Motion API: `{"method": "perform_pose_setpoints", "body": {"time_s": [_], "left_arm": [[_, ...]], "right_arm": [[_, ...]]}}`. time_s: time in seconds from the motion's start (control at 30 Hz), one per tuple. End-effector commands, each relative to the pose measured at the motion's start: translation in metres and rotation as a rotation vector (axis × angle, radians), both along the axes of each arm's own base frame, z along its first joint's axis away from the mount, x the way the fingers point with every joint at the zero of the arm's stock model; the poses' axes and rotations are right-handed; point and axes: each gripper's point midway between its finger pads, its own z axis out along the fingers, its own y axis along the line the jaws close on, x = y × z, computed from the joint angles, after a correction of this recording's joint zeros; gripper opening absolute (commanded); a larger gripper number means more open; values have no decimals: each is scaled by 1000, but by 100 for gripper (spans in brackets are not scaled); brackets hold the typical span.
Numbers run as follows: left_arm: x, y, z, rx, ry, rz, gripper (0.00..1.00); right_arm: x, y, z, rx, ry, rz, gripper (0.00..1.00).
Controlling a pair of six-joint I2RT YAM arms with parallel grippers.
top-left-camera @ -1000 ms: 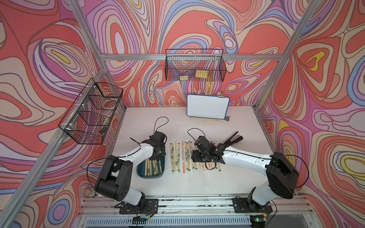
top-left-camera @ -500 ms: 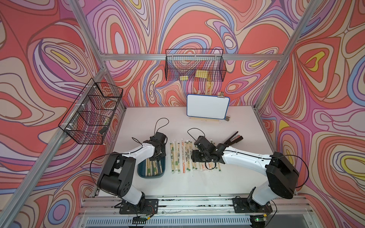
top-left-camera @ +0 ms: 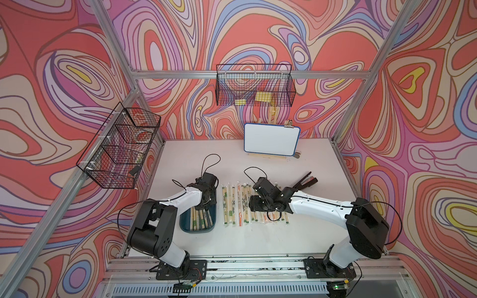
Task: Take the paired disposable chopsticks out of the storage box
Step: Pick up the paired disposable chopsticks from the storage box.
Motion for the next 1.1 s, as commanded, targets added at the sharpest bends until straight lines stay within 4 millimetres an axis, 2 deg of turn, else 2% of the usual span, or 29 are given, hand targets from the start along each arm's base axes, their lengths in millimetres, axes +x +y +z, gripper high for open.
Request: {"method": "perform_pose_setpoints", "body": {"time_s": [0.0, 0.23, 0.6, 0.83, 0.97, 1.07], "left_arm": [[-4, 2, 3, 1, 12, 3, 0], [1, 12, 35, 46, -34, 16, 0], [10, 21, 111, 80, -164, -19, 0], [16, -5, 150, -33, -251, -140, 0], [18, -27, 159, -46, -272, -215, 0], [19, -46, 157, -52, -275, -254, 0]], "right_arm": [[6, 4, 3, 6, -12, 3, 62], [6, 6, 3, 15, -11, 7, 62], [7, 11, 6, 36, -16, 16, 63], [8, 16, 7, 69, -16, 16, 62], [8, 18, 8, 75, -20, 15, 63], [8, 19, 8, 79, -20, 19, 63]]}}
